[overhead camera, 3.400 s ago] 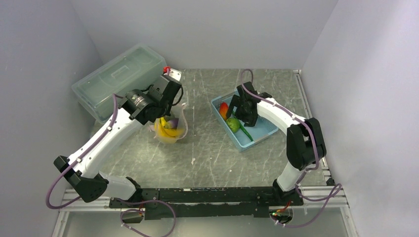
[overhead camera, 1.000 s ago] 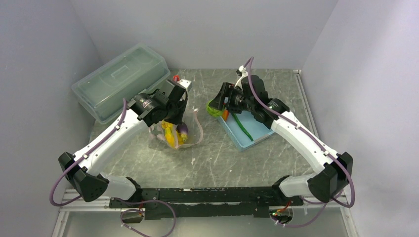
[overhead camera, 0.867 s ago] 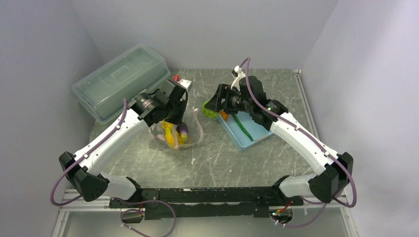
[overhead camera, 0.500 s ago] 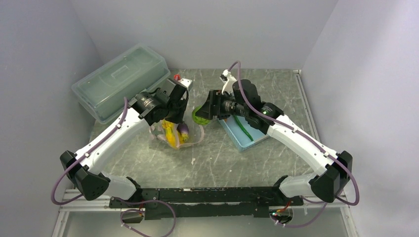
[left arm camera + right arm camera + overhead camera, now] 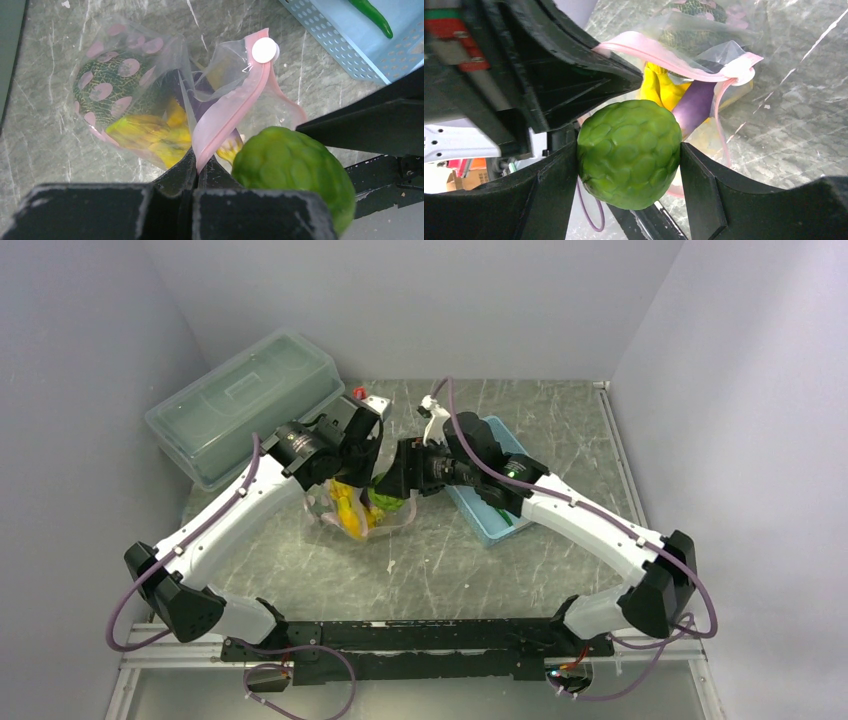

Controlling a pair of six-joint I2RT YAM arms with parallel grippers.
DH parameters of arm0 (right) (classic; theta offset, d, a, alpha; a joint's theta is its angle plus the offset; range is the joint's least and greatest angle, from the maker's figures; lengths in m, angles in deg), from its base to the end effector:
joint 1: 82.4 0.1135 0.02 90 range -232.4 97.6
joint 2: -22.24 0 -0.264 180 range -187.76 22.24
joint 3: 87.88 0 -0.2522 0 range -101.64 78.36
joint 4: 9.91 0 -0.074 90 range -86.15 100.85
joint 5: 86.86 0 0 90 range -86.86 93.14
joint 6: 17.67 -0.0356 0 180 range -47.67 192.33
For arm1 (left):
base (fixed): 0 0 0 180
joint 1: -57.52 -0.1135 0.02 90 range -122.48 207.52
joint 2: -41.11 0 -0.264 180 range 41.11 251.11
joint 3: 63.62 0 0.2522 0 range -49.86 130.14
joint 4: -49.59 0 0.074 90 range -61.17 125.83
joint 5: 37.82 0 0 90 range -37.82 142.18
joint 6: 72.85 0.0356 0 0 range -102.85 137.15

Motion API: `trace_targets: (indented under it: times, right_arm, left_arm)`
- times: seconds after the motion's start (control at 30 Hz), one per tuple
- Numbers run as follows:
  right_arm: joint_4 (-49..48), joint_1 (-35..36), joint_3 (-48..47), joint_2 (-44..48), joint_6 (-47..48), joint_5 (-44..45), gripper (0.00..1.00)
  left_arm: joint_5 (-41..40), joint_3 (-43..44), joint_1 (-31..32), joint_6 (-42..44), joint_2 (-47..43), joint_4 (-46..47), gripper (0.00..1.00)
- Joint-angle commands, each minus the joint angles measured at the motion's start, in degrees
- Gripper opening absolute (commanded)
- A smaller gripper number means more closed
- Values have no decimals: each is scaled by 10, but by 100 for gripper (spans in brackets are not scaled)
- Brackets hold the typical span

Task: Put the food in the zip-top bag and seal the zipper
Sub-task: Place the fake vegetable in the zipper food storage bag.

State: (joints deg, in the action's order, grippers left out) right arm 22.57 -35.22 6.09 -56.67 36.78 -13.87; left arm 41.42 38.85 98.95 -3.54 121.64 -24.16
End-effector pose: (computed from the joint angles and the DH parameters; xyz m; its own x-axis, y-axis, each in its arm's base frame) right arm 0.2079 0.2397 0.3576 -0.7491 0.0096 -0.6624 -0.5476 0.5537 0.6273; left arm 0.2127 -0.1789 0.3825 -0.7504 0.1993 -0.6302 0.3190 0.9443 -0.0812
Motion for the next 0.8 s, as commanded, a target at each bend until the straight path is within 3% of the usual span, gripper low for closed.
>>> trace_targets:
  times: [0.0,0.43,0.77]
  right_arm:
    - [-37,8,0,-14,-7,18,24]
    - [-37,13,-3,-71,-35,114,25]
    - [-46,13,-18,-117,-115,189,26]
  left_arm:
    - [6,33,1,-12,-1,-2,0]
    - [26,51,1,-20,1,-20,0]
    - [56,47,1,-29,2,-22,0]
